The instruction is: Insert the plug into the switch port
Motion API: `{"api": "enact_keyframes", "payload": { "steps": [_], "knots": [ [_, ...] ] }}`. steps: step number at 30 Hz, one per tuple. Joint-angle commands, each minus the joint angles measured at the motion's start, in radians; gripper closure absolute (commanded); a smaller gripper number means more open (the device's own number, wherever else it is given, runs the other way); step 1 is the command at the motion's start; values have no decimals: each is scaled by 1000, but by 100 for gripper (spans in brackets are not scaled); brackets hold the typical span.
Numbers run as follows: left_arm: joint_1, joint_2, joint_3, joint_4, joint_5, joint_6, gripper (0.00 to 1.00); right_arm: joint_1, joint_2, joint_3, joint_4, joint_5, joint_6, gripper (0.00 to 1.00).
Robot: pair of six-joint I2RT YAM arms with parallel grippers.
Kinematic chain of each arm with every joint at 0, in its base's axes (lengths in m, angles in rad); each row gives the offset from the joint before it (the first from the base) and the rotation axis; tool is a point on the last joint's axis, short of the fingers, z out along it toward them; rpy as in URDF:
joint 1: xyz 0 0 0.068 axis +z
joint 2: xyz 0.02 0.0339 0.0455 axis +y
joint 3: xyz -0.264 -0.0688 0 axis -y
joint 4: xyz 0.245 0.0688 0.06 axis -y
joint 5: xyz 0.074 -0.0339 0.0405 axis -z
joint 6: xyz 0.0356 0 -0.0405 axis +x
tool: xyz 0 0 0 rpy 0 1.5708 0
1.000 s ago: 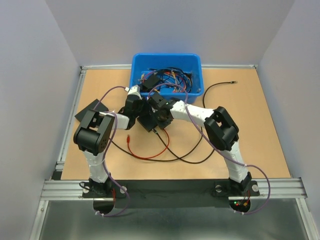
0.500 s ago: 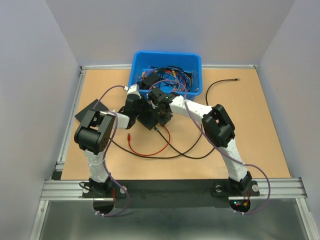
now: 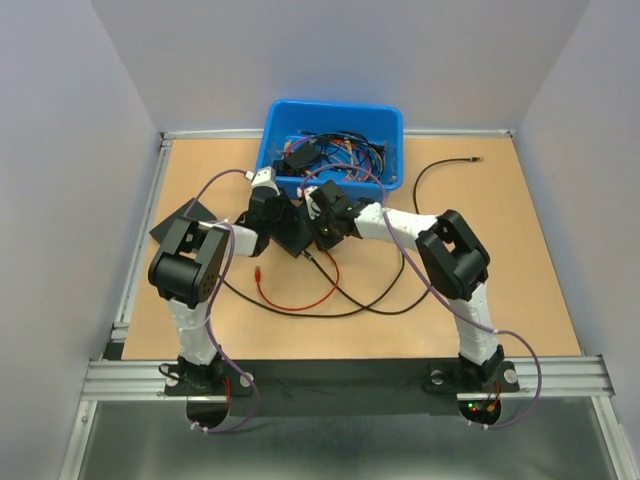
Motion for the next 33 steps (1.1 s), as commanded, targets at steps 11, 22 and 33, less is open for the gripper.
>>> {"api": "enact_keyframes", "payload": {
  "steps": [11, 22, 33],
  "knots": [
    [-87, 71, -51, -301, 284, -35, 62, -7, -90, -151, 987, 97, -21, 99],
    [-85, 86, -39, -299, 294, -35, 62, -5, -196, -360, 987, 131, 13, 77],
    [-84, 94, -34, -306, 286, -41, 62, 10, -263, -562, 1028, 191, 91, 64]
  ]
}}
